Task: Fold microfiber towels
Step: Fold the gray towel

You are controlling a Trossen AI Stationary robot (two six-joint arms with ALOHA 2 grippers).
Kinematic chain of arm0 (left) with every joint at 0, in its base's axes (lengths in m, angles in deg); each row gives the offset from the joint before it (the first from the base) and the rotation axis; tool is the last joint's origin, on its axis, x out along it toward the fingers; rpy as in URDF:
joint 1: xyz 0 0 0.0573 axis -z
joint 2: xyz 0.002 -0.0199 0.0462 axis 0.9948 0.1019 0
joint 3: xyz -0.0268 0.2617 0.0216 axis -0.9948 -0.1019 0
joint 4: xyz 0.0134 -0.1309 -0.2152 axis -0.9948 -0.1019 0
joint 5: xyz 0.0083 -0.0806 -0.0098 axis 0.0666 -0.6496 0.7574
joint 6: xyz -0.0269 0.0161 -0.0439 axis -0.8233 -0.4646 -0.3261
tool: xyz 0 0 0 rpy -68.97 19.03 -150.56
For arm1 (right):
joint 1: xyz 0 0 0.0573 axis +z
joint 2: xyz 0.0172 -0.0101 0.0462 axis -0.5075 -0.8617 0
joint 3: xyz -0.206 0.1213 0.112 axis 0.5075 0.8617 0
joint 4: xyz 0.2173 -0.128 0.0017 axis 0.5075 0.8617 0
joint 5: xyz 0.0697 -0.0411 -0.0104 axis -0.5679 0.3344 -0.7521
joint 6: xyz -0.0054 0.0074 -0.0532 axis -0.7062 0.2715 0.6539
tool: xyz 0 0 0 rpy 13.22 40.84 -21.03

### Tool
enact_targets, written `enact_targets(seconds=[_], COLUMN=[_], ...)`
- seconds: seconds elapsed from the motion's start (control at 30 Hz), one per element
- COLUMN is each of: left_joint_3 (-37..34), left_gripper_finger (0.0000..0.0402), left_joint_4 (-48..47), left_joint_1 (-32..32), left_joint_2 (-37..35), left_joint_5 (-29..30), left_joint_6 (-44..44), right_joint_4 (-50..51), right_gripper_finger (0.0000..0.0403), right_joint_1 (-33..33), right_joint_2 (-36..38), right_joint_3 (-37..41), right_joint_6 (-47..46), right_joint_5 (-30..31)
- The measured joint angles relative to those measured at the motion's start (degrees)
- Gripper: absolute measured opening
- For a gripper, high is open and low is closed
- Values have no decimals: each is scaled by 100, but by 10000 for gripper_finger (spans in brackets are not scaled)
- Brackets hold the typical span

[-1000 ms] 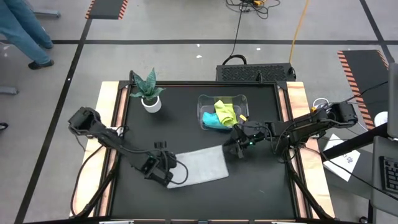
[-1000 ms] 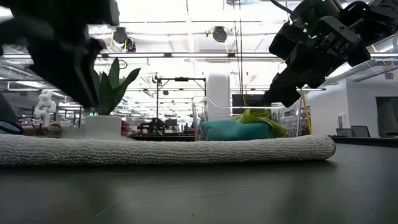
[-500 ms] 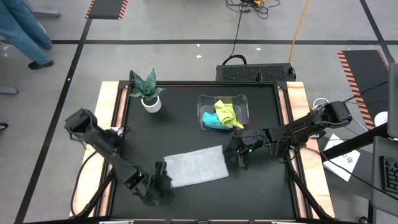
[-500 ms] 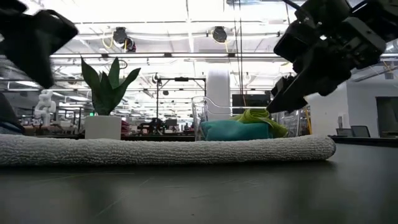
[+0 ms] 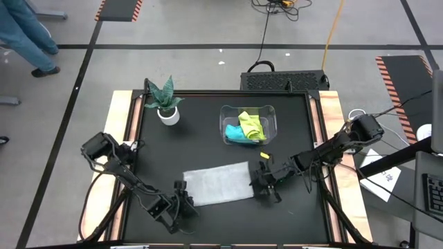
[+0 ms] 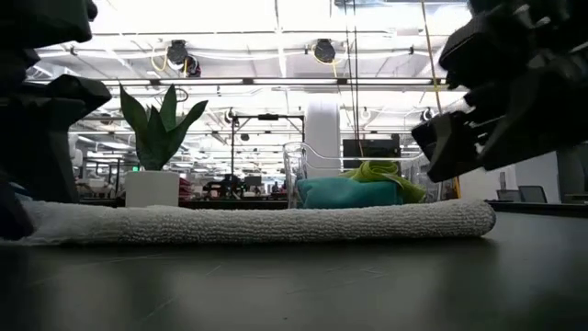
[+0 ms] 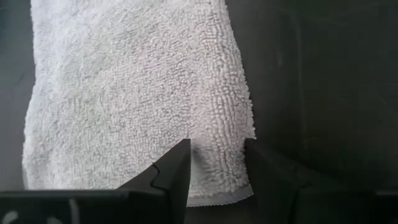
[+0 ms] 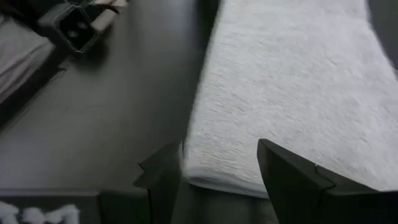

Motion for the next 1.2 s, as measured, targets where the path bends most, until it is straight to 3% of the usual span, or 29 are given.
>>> enact_targets(seconds=[0.43, 0.53, 0.73, 0.87, 1.03, 1.2], left_joint_3=[4, 12, 11, 60, 544, 1251], left_gripper_finger=[138, 138, 130, 96, 17, 14], left_joint_4=[-221, -215, -211, -301, -584, -1036], left_joint_1=[-21, -26, 16, 16, -62, -171], left_joint_2=[-6, -18, -41, -45, -51, -52], left_joint_5=[-189, -442, -390, -415, -599, -657], left_joint_6=[-76, 126, 209, 798, 1474, 1932], right_joint_4=[-657, -525, -735, -737, -742, -737], right_gripper_finger=[201, 201, 201, 201, 201, 201], right_joint_1=[319, 241, 206, 200, 202, 217], right_joint_2=[-11, -152, -725, -1064, -1214, -1213], right_joint_3=[0, 0, -215, -640, -1139, -1454], right_joint_6=[-131, -236, -230, -67, -17, 4], right_joint_5=[316, 317, 317, 297, 295, 290])
